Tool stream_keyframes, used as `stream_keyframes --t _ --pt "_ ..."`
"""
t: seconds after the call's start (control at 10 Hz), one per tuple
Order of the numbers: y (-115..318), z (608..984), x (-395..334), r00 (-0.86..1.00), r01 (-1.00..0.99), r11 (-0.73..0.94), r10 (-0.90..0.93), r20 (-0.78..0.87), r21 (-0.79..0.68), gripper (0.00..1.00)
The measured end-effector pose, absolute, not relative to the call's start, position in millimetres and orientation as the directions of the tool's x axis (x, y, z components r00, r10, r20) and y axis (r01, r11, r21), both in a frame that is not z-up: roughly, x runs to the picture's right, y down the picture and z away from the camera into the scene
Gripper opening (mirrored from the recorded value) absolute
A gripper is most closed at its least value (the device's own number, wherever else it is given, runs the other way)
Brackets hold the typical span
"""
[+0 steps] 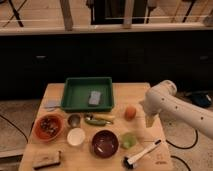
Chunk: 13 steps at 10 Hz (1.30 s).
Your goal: Place apple in paper cup
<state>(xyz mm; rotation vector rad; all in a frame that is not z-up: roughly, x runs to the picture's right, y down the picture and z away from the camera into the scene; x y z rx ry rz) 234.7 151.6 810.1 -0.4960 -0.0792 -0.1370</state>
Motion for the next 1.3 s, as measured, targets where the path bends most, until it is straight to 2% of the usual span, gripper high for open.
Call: stream_keyframes --t 1.3 --pt "153 836 223 0.973 0.203 0.887 -0.134 0.189 -0.416 0.80"
